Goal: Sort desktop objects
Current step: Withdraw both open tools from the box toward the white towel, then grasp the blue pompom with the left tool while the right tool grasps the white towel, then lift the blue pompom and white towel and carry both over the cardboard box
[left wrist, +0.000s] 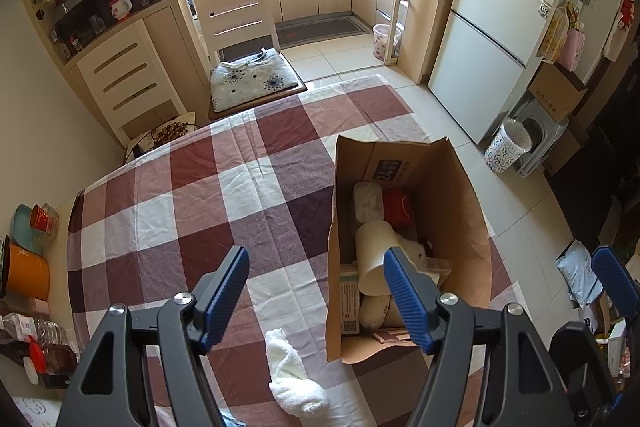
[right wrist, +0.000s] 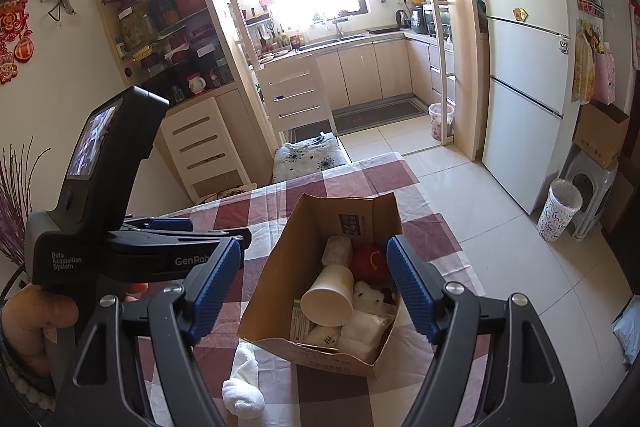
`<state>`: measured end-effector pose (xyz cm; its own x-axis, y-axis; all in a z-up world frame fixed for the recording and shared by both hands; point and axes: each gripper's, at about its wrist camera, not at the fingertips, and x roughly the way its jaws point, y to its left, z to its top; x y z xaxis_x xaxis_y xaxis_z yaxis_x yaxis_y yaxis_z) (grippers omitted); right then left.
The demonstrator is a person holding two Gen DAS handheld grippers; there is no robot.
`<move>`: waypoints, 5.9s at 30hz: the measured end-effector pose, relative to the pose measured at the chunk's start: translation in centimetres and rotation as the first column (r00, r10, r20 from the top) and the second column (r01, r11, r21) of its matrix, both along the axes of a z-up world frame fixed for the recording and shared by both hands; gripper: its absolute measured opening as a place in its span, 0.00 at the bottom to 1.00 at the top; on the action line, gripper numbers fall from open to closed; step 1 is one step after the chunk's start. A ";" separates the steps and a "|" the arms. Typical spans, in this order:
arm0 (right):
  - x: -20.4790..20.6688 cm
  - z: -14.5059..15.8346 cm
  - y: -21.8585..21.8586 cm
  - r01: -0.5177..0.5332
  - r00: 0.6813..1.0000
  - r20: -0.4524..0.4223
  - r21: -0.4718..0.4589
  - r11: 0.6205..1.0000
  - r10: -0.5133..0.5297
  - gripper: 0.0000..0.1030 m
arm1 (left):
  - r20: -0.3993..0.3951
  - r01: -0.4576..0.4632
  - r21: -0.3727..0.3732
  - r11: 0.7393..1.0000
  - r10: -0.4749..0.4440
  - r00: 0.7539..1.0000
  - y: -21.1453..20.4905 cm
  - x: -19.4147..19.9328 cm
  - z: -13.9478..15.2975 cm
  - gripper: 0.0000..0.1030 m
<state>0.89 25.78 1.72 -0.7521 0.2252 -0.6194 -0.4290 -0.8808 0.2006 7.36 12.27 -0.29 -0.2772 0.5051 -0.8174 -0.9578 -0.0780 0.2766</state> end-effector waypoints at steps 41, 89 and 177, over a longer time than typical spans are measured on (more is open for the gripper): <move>3.8 1.1 -3.2 -0.019 1.000 -0.017 0.008 1.000 0.019 0.79 | 0.033 -0.050 -0.030 0.998 0.051 0.998 -6.8 -1.7 -0.4 0.70; 7.1 -2.0 -9.4 -0.141 0.989 0.052 0.019 0.990 0.140 0.81 | 0.043 -0.139 -0.114 0.984 0.145 0.989 -16.1 -5.2 -5.1 0.70; -4.4 -27.8 -17.1 -0.527 0.758 0.411 -0.074 0.847 0.507 0.88 | 0.086 -0.441 -0.123 0.889 0.452 0.888 -24.5 -22.7 -20.3 0.32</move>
<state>-3.49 8.69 -26.05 -0.4498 -0.0911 -0.8885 0.0618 -0.9956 0.0708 -15.34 -12.20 -20.59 -0.3604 0.2653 -0.8943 -0.8527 -0.4824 0.2006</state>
